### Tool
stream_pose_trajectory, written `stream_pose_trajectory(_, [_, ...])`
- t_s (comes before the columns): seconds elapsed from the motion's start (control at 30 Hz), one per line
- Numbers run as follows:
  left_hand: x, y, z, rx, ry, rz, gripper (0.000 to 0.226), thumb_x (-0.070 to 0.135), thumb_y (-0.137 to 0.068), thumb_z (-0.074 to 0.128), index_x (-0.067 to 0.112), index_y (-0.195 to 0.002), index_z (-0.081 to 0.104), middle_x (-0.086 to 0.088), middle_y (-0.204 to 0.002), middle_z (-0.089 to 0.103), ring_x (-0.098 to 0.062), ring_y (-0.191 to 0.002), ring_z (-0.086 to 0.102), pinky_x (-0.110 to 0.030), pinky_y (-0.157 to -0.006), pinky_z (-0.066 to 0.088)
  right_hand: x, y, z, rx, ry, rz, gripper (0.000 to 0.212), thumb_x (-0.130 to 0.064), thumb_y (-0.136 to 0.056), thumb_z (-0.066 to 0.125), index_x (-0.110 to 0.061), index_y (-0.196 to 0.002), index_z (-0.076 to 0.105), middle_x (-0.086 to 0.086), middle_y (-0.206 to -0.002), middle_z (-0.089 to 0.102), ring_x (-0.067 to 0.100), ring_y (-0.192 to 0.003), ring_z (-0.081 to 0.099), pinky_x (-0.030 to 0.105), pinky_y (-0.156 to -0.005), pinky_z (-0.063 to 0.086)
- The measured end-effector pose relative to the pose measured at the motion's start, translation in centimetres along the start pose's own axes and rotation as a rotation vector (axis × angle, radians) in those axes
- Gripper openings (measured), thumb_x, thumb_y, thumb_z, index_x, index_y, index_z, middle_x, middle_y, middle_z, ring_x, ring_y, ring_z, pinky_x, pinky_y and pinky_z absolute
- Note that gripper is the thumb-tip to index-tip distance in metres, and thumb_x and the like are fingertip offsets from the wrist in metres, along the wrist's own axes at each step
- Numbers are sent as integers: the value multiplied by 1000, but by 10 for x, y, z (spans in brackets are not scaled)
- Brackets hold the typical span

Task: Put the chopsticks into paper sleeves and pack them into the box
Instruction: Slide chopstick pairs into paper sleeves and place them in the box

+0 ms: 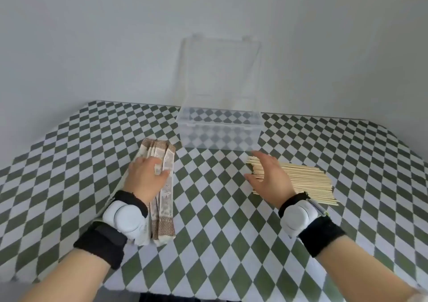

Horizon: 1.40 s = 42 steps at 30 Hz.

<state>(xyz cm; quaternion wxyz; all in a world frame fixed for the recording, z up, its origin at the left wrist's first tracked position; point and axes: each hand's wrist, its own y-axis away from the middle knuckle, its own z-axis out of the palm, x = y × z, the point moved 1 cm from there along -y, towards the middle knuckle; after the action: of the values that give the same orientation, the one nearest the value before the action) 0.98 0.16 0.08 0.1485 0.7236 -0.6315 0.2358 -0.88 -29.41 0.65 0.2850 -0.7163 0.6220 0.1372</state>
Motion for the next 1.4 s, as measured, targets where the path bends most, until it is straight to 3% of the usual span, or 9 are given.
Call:
stream_pose_trajectory(0.3, [-1,25,9,-25,-359,-11,54,61,-78,57,14,-105,58,-9,-111,58,-27,-104,47,-37,-89,37,7,29,38,36,120,-198,43,-9,-81,59,-11,-123,52,4,-124,56,25,-118,46,37,-97,42])
stream_pose_trajectory(0.53, [11,26,10,-81,-333,-66,35,51,-86,55,16,-85,61,-9,-106,54,-31,-107,44,-39,-92,36,9,29,39,45,115,-185,43,-21,-82,63,-13,-123,53,4,-123,57,25,-117,48,39,-95,44])
stream_pose_trajectory(0.6, [18,28,4,-28,-175,-31,35,42,-88,55,12,-69,56,-8,-83,54,-30,-88,49,-40,-86,40,7,29,38,44,107,-171,43,-24,-82,63,-14,-123,52,4,-123,56,24,-116,48,39,-95,44])
stream_pose_trajectory(0.67, [30,29,2,-22,106,-7,38,34,-91,53,1,-72,56,-14,-69,52,-28,-71,50,-43,-74,44,7,30,37,46,99,-169,43,-24,-82,63,-13,-122,53,4,-122,57,24,-115,48,39,-94,45])
stream_pose_trajectory(0.77, [51,35,2,-76,492,-47,34,31,-95,49,-1,-95,59,-15,-81,60,-27,-74,57,-35,-65,45,6,30,37,56,94,-170,43,-27,-83,63,-14,-122,53,3,-122,57,23,-113,49,37,-92,45])
stream_pose_trajectory(0.87, [69,34,18,-118,918,-136,23,24,-99,43,7,-108,54,-7,-88,68,-20,-82,66,-30,-74,53,6,30,37,60,69,-167,41,-28,-84,62,-15,-121,53,2,-120,57,21,-112,49,33,-90,45])
stream_pose_trajectory(1.03, [86,21,56,-84,1488,-306,16,12,-100,39,9,-103,53,-5,-88,66,-12,-83,64,-22,-80,52,9,31,35,25,-95,-153,27,-24,-85,61,-19,-111,58,-7,-107,57,14,-103,50,27,-86,43])
stream_pose_trajectory(1.23, [94,11,82,-53,1660,-268,17,11,-100,38,10,-109,53,-1,-81,56,-11,-80,59,-23,-82,46,11,28,36,-104,-317,-29,17,-32,-90,52,-26,-103,60,-6,-96,64,13,-90,58,36,-84,49])
stream_pose_trajectory(1.4, [94,2,85,-56,1743,-180,16,13,-100,36,16,-100,52,7,-66,55,-8,-70,55,-23,-76,43,9,28,36,-114,-230,-100,27,-45,-84,55,-26,-102,63,-13,-89,59,8,-84,55,30,-79,46])
